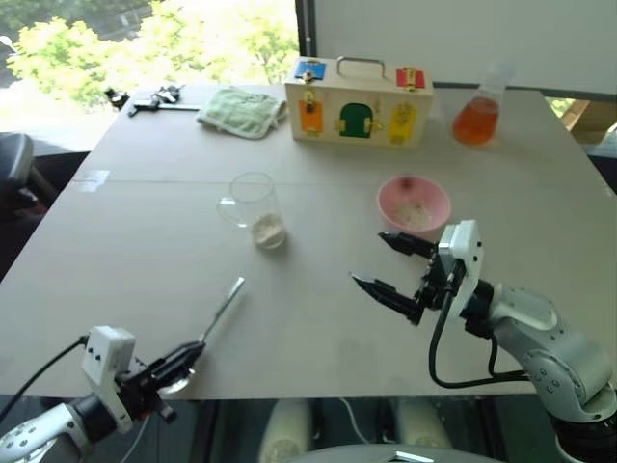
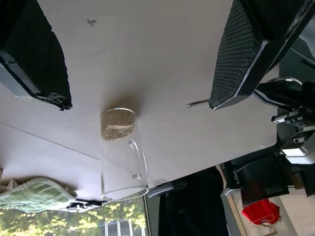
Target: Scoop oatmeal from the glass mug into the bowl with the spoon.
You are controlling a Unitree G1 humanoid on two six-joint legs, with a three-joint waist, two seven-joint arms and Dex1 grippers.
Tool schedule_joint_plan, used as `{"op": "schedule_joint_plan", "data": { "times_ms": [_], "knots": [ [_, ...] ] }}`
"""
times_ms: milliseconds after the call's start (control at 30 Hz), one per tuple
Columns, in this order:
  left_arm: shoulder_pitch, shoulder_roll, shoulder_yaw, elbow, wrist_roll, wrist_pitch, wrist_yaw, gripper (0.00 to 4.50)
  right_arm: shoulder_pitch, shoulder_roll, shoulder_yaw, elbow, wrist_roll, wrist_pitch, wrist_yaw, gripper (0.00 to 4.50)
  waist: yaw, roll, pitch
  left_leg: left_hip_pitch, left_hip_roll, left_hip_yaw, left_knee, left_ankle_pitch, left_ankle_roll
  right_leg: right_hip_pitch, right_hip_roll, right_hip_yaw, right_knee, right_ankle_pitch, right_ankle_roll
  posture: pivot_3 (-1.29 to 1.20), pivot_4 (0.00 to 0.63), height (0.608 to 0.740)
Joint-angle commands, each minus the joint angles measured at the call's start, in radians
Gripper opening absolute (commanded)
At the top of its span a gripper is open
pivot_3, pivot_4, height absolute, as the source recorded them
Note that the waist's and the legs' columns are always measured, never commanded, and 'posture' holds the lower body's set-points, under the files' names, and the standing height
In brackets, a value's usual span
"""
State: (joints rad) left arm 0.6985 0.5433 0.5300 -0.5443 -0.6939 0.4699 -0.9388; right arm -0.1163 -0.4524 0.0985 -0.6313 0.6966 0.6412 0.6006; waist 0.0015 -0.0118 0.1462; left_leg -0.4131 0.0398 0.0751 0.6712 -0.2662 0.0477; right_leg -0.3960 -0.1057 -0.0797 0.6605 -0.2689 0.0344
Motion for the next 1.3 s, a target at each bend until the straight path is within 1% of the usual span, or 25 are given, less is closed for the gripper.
{"op": "schedule_joint_plan", "data": {
  "times_ms": [33, 100, 167, 233, 267, 333, 400, 500, 633, 767, 1000, 1267, 1300],
  "knots": [
    [-0.047, -0.02, -0.09, -0.095, 0.044, -0.063, 0.041, 0.04, -0.014, -0.022, 0.004, 0.01, 0.087, 0.132, -0.014, 4.5, 0.011, 0.002, 0.0, 0.0, -0.001, 0.0, 0.0, 0.0, 0.0, 0.0, 0.0, 0.0, 0.0, 0.001, -0.002, 0.0, 0.15, 0.74],
    [-0.088, -0.021, -0.15, -0.094, 0.112, -0.102, 0.064, 0.04, -0.016, -0.02, -0.002, 0.021, 0.133, 0.202, -0.038, 4.5, 0.013, 0.002, 0.0, 0.0, -0.001, 0.0, 0.0, 0.001, 0.002, 0.0, 0.001, 0.0, 0.0, 0.001, -0.002, 0.0, 0.15, 0.74],
    [-0.157, -0.011, -0.24, -0.072, 0.228, -0.174, 0.085, 0.04, -0.036, 0.005, -0.016, 0.047, 0.186, 0.285, -0.094, 4.5, 0.012, 0.002, 0.0, -0.001, -0.001, 0.0, 0.001, 0.003, 0.006, 0.0, 0.002, 0.0, 0.0, 0.001, -0.002, 0.0, 0.15, 0.74],
    [-0.232, 0.004, -0.326, -0.043, 0.315, -0.234, 0.084, 0.04, -0.066, 0.055, -0.046, 0.082, 0.297, 0.369, -0.158, 4.5, 0.009, 0.002, 0.0, -0.002, -0.001, 0.0, 0.0, 0.003, 0.006, 0.0, 0.005, 0.0, 0.0, 0.001, -0.002, 0.0, 0.15, 0.74],
    [-0.262, 0.011, -0.358, -0.027, 0.343, -0.258, 0.077, 0.04, -0.079, 0.076, -0.058, 0.094, 0.342, 0.397, -0.184, 4.5, 0.009, 0.002, 0.0, -0.002, -0.001, 0.001, 0.0, 0.003, 0.006, 0.0, 0.009, 0.0, 0.0, 0.002, -0.001, 0.0, 0.15, 0.74],
    [-0.312, 0.026, -0.4, 0.012, 0.375, -0.302, 0.06, 0.04, -0.102, 0.108, -0.07, 0.11, 0.391, 0.435, -0.226, 4.5, 0.009, 0.002, 0.0, -0.002, 0.0, 0.002, 0.0, 0.003, 0.006, -0.001, 0.01, 0.001, 0.001, 0.004, 0.002, 0.0, 0.15, 0.74],
    [-0.378, 0.028, -0.435, 0.055, 0.387, -0.332, 0.048, 0.04, -0.125, 0.16, -0.073, 0.143, 0.41, 0.453, -0.295, 4.5, 0.008, 0.002, 0.0, -0.002, 0.0, 0.002, -0.001, 0.003, 0.006, -0.001, 0.011, -0.001, 0.001, 0.004, 0.002, 0.0, 0.15, 0.74],
    [-0.468, -0.008, -0.478, 0.086, 0.382, -0.341, 0.072, 0.04, -0.144, 0.252, -0.088, 0.186, 0.423, 0.442, -0.412, 4.5, 0.013, 0.003, 0.001, -0.003, 0.0, 0.001, -0.001, 0.003, 0.006, -0.001, 0.012, -0.002, 0.0, 0.003, 0.003, 0.0, 0.15, 0.74],
    [-0.544, -0.052, -0.521, 0.081, 0.362, -0.309, 0.107, 0.04, -0.148, 0.313, -0.105, 0.197, 0.41, 0.432, -0.497, 4.5, 0.01, 0.003, 0.001, -0.002, 0.0, 0.001, -0.001, 0.003, 0.006, -0.001, 0.012, -0.001, 0.001, 0.004, 0.003, 0.0, 0.15, 0.74],
    [-0.59, -0.061, -0.551, 0.059, 0.362, -0.262, 0.139, 0.04, -0.164, 0.37, -0.131, 0.215, 0.411, 0.395, -0.556, 4.5, 0.009, 0.003, 0.001, -0.002, 0.0, 0.001, -0.001, 0.003, 0.006, -0.001, 0.012, -0.002, 0.001, 0.004, 0.003, 0.0, 0.15, 0.74],
    [-0.639, -0.073, -0.558, 0.025, 0.334, -0.184, 0.191, 0.04, -0.188, 0.412, -0.153, 0.229, 0.418, 0.362, -0.594, 4.5, -0.002, 0.003, 0.001, -0.002, 0.001, 0.001, -0.001, 0.003, 0.005, -0.001, 0.014, -0.001, 0.001, 0.004, 0.004, 0.0, 0.15, 0.74],
    [-0.599, -0.064, -0.554, 0.023, 0.323, -0.198, 0.194, 0.04, -0.204, 0.422, -0.166, 0.238, 0.429, 0.341, -0.603, 4.5, -0.013, 0.003, 0.001, -0.002, 0.001, 0.001, -0.001, 0.004, 0.005, -0.001, 0.014, -0.001, 0.001, 0.004, 0.004, 0.0, 0.15, 0.74],
    [-0.591, -0.065, -0.553, 0.025, 0.323, -0.204, 0.193, 0.01, -0.205, 0.424, -0.167, 0.238, 0.43, 0.338, -0.604, 4.25, -0.013, 0.003, 0.001, -0.002, 0.001, 0.001, -0.001, 0.004, 0.005, -0.001, 0.014, -0.001, 0.001, 0.004, 0.004, 0.0, 0.15, 0.74]
  ]
}}
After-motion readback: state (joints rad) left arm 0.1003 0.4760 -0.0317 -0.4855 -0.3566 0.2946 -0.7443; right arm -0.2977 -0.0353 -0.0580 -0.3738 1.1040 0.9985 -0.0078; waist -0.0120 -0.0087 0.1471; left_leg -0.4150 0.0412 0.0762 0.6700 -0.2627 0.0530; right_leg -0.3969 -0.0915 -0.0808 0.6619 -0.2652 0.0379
